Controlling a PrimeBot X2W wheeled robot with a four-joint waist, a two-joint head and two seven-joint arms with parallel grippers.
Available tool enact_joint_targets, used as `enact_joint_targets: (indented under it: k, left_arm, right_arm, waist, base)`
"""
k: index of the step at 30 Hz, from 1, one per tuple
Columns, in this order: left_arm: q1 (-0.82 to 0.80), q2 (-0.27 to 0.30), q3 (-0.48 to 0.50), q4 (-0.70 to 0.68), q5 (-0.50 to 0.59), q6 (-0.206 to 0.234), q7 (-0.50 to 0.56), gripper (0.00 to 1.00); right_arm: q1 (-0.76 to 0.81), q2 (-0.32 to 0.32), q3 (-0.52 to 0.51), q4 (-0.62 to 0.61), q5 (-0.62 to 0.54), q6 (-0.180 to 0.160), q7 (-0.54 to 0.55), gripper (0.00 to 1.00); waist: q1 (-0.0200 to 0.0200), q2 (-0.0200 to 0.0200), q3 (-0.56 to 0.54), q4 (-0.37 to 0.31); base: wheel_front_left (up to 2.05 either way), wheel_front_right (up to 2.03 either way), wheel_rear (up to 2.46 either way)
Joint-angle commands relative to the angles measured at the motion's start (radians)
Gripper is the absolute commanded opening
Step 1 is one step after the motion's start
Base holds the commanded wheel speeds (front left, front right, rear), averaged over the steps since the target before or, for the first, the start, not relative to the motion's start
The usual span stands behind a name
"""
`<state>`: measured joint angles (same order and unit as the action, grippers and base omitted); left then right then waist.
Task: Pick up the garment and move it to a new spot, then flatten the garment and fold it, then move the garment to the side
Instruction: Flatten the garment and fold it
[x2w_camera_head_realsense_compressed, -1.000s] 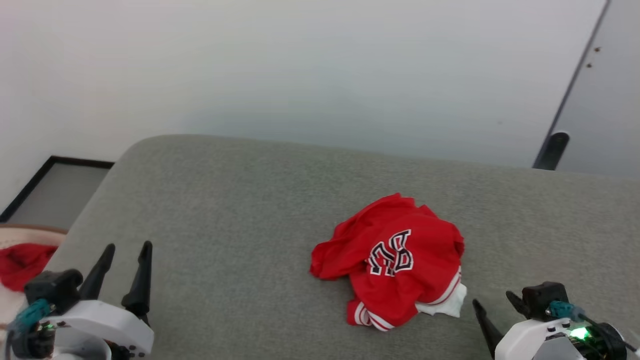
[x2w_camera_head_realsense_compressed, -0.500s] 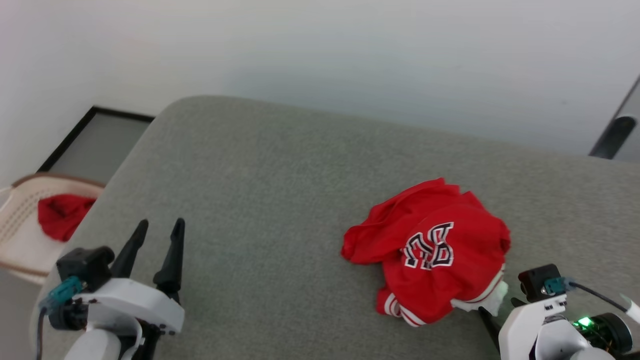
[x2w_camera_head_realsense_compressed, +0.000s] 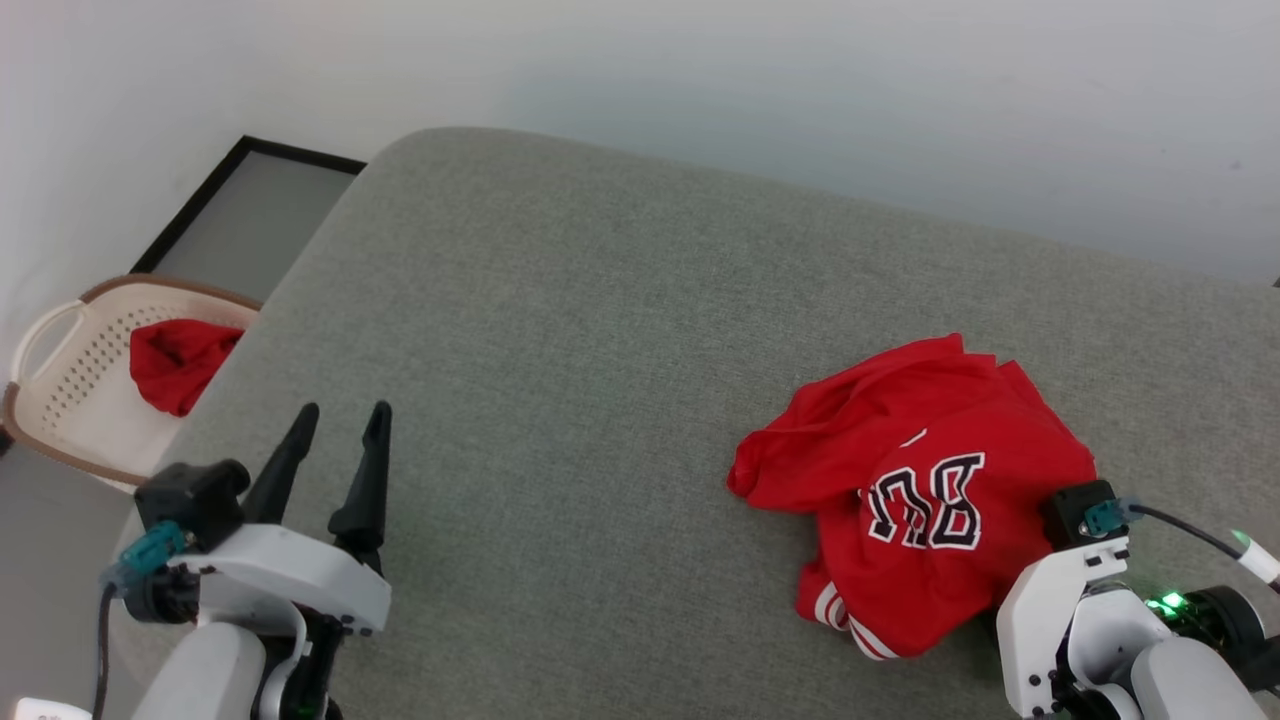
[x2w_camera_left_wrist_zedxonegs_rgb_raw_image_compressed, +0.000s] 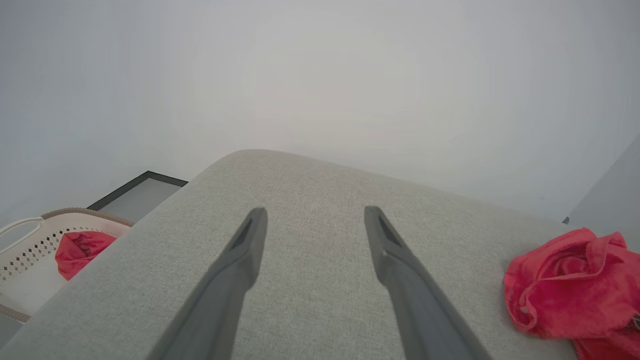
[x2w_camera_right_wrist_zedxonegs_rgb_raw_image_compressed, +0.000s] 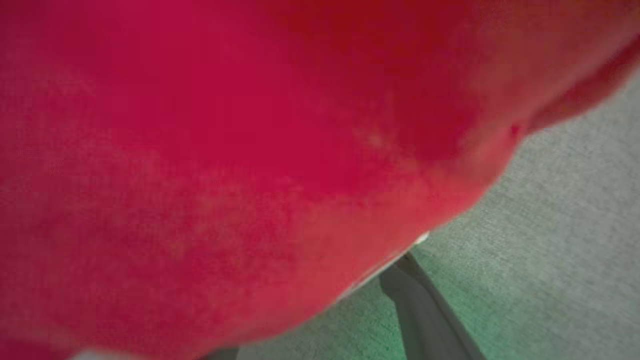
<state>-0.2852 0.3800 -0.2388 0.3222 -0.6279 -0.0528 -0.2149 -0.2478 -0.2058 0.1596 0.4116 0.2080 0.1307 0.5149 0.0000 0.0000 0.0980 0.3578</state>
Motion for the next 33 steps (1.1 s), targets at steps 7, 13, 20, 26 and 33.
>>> enact_joint_targets:
  k: [7, 13, 20, 26, 33]
  left_arm:
    - [0.004, 0.006, 0.006, 0.022, -0.010, -0.003, -0.010, 1.00]
    - [0.025, 0.021, 0.017, 0.009, -0.018, 0.009, -0.008, 1.00]
    - [0.045, 0.027, 0.020, -0.010, -0.024, 0.019, -0.002, 1.00]
    - [0.055, 0.029, 0.016, -0.028, -0.024, 0.026, 0.000, 1.00]
    - [0.049, 0.032, 0.007, -0.035, -0.026, 0.023, 0.006, 1.00]
  right_arm:
    - [-0.001, -0.009, 0.028, 0.054, 0.014, 0.000, 0.008, 0.00]
    - [-0.011, -0.069, -0.010, -0.025, 0.051, -0.001, 0.028, 0.00]
    - [0.001, -0.131, -0.093, -0.155, 0.074, 0.000, 0.075, 0.00]
    - [0.034, -0.186, -0.193, -0.237, 0.066, 0.000, 0.127, 0.00]
    - [0.096, -0.214, -0.371, -0.232, 0.028, 0.000, 0.171, 0.00]
  waist:
    - [0.0000, 0.0000, -0.016, -0.014]
    - [0.0000, 0.0000, -0.041, -0.050]
    - [0.0000, 0.0000, -0.057, -0.097]
    - [0.0000, 0.0000, -0.060, -0.134]
    - [0.0000, 0.0000, -0.052, -0.158]
  base:
    - [0.00, 0.00, 0.00]
    - [0.00, 0.00, 0.00]
    - [0.00, 0.00, 0.00]
    - [0.00, 0.00, 0.00]
    - [0.00, 0.00, 0.00]
